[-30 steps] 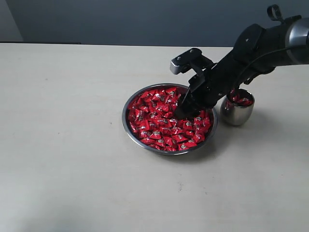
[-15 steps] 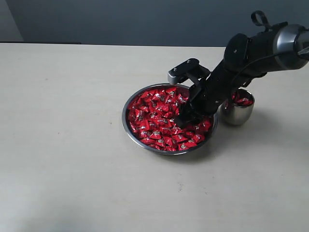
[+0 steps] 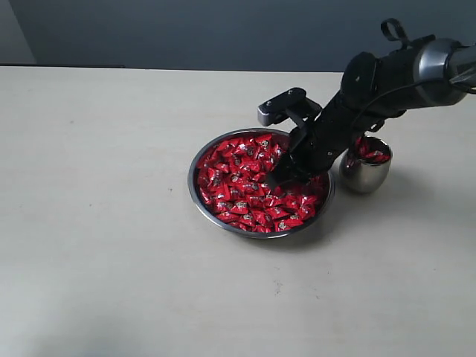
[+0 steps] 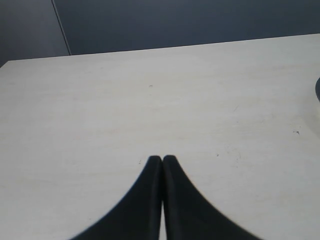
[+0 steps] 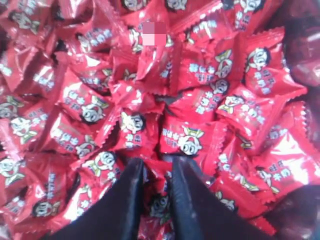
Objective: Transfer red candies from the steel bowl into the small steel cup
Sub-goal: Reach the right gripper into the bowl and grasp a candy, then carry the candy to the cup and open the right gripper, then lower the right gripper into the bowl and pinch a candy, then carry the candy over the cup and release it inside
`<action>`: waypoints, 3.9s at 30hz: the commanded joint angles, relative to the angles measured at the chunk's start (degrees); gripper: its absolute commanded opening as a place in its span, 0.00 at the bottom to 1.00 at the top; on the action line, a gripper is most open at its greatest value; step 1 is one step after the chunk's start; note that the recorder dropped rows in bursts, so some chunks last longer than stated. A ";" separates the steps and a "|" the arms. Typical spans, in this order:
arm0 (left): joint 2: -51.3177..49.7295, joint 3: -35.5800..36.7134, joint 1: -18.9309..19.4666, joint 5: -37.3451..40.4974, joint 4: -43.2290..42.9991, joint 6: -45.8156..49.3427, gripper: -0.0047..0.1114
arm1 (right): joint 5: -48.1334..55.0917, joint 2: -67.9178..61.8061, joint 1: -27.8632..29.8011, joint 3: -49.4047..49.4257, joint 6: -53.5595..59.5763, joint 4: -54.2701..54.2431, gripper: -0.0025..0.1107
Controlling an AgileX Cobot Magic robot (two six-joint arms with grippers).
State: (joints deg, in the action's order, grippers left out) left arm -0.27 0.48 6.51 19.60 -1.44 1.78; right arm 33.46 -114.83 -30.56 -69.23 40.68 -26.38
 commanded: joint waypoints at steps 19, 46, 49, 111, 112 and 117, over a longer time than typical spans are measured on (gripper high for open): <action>0.27 -0.48 -0.31 -0.31 -0.11 -0.10 0.04 | -18.77 24.27 13.07 18.19 -9.64 2.30 0.03; 0.27 -0.48 -0.31 -0.31 -0.11 -0.10 0.04 | -21.85 21.16 13.89 18.53 -9.64 1.39 0.39; 0.27 -0.48 -0.31 -0.31 -0.11 -0.10 0.04 | -19.55 24.66 13.38 18.53 -9.64 -0.19 0.39; 0.27 -0.48 -0.31 -0.31 -0.11 -0.10 0.04 | -13.16 27.19 1.81 14.15 -15.37 10.92 0.02; 0.27 -0.48 -0.31 -0.31 -0.11 -0.10 0.04 | -13.82 28.33 2.75 15.45 -15.82 10.92 0.02; 0.27 -0.48 -0.31 -0.31 -0.11 -0.10 0.04 | -19.20 29.72 8.10 20.14 -18.41 10.69 0.02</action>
State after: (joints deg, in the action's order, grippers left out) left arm -0.27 0.48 6.51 19.60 -1.44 1.78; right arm 17.60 -85.42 -24.81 -51.37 23.65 -16.33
